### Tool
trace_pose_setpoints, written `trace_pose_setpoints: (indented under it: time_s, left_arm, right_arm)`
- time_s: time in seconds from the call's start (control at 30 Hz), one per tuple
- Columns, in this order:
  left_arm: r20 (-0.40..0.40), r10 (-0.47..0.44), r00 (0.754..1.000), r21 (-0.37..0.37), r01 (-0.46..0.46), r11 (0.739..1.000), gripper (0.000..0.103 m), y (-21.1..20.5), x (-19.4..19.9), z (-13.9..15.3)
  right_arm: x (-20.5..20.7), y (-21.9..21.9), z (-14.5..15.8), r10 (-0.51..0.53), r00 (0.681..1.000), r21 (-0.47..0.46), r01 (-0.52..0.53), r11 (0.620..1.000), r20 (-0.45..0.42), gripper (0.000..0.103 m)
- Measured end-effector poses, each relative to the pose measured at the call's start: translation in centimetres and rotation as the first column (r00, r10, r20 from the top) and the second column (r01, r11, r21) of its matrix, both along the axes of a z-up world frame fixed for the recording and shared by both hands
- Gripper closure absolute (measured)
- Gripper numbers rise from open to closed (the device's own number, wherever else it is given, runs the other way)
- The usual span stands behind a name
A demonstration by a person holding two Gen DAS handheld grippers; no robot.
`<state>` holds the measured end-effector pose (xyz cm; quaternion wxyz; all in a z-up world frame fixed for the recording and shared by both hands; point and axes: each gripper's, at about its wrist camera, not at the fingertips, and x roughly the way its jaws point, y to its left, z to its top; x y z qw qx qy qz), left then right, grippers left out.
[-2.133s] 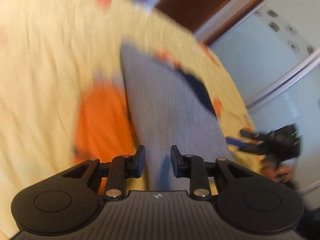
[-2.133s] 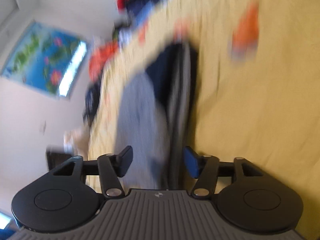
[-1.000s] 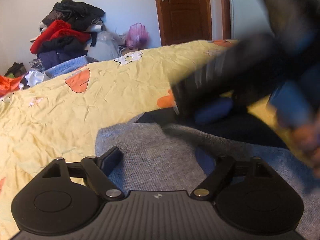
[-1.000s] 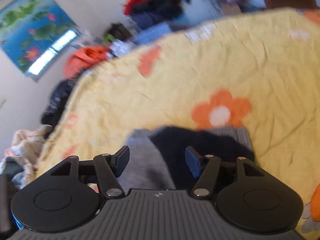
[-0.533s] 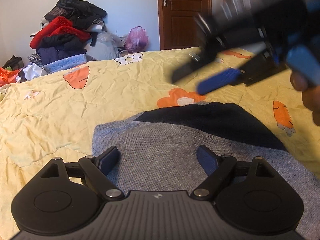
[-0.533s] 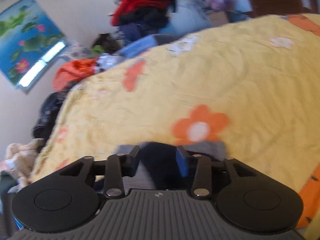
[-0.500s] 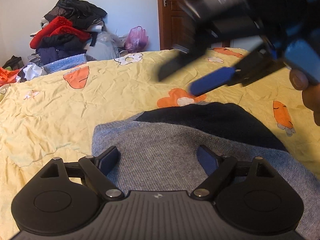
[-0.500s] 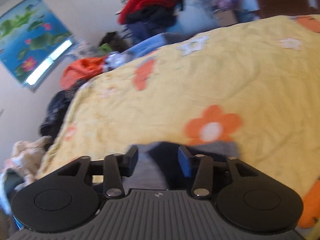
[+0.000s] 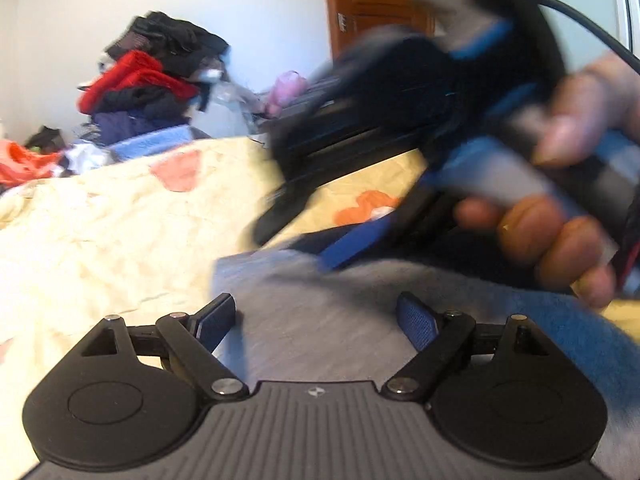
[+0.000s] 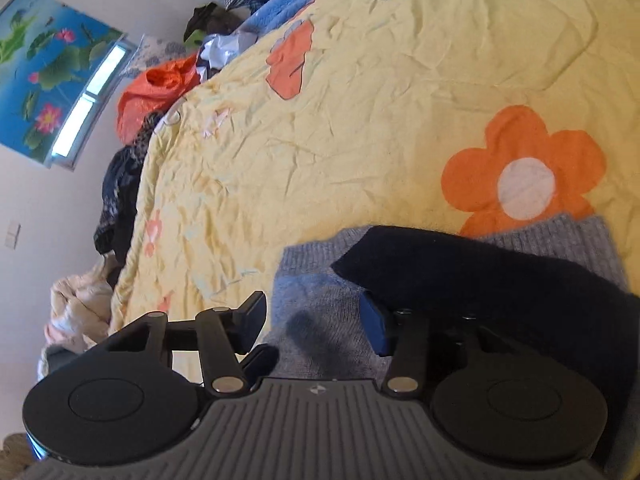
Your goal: Fold small clothes
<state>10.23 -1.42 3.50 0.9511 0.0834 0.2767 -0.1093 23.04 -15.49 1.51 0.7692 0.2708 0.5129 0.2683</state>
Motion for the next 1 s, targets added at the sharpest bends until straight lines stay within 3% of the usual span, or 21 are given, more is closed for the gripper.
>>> trace_pose_setpoints:
  time_s: [0.07, 0.17, 0.27, 0.33, 0.43, 0.5, 0.53, 0.6, 0.7, 0.8, 0.87, 0.93, 1.0]
  left_arm:
    - [-0.023, 0.031, 0.999, -0.073, -0.033, 0.997, 0.014, 2.4, -1.9, 0.4]
    - [-0.148, 0.080, 0.986, -0.229, -0.113, 0.967, 0.014, 6.3, -3.3, 0.4]
    - [-0.224, 0.099, 0.969, -0.307, -0.166, 0.937, 0.014, 7.9, -4.5, 0.7]
    - [-0.241, 0.068, 0.968, -0.277, -0.136, 0.951, 0.014, 7.5, -4.9, 0.6]
    - [-0.271, 0.009, 0.962, -0.210, -0.068, 0.975, 0.015, 5.8, -5.1, 0.0]
    - [-0.282, -0.011, 0.959, -0.140, -0.029, 0.990, 0.019, 4.8, -4.9, -0.7]
    - [-0.283, -0.024, 0.959, -0.104, -0.006, 0.995, 0.024, 4.3, -4.9, -1.1]
    - [-0.273, -0.065, 0.960, -0.073, 0.047, 0.996, 0.023, 4.3, -4.4, -1.5]
    - [-0.273, -0.082, 0.958, -0.055, 0.069, 0.996, 0.022, 5.0, -3.6, -1.5]
    - [-0.212, -0.078, 0.974, -0.015, 0.076, 0.997, 0.025, 4.7, -5.6, 0.3]
    - [-0.113, -0.155, 0.981, 0.004, 0.156, 0.988, 0.024, 4.5, -9.2, 2.2]
    - [0.008, -0.217, 0.976, 0.086, 0.215, 0.973, 0.024, 3.8, -13.2, 3.0]
    - [0.063, -0.265, 0.962, 0.208, 0.247, 0.946, 0.024, 2.4, -15.7, 2.4]
  right_arm:
    - [-2.4, -1.8, 1.9, -0.013, 0.994, -0.036, 0.017, 0.999, 0.109, 0.040]
    - [-6.7, -5.5, 3.9, -0.024, 0.966, -0.133, 0.060, 0.989, 0.256, 0.034]
    - [-9.7, -10.3, 3.4, -0.082, 0.966, -0.131, 0.117, 0.984, 0.247, 0.035]
    - [-11.6, -12.3, 2.5, -0.089, 0.971, -0.099, 0.113, 0.989, 0.222, 0.047]
    - [-13.5, -12.5, 1.3, -0.043, 0.983, -0.088, 0.059, 0.994, 0.181, 0.053]
    - [-14.1, -11.5, 0.3, -0.014, 0.987, -0.086, 0.028, 0.996, 0.157, 0.069]
    - [-14.3, -10.7, -0.3, 0.003, 0.990, -0.120, 0.014, 0.993, 0.142, 0.087]
    - [-15.3, -9.7, -1.1, 0.051, 0.988, -0.161, -0.028, 0.986, 0.145, 0.088]
    - [-17.0, -9.9, -1.7, 0.049, 0.989, -0.113, -0.033, 0.993, 0.143, 0.091]
    - [-17.2, -11.3, -1.4, -0.007, 0.990, -0.045, 0.013, 0.999, 0.140, 0.081]
    - [-17.7, -12.8, -0.2, -0.066, 0.988, 0.017, 0.064, 0.998, 0.142, 0.060]
    - [-19.0, -13.9, 1.1, -0.089, 0.979, 0.044, 0.082, 0.996, 0.181, 0.047]
    - [-20.1, -14.1, 2.0, -0.065, 0.979, 0.044, 0.058, 0.997, 0.191, 0.046]
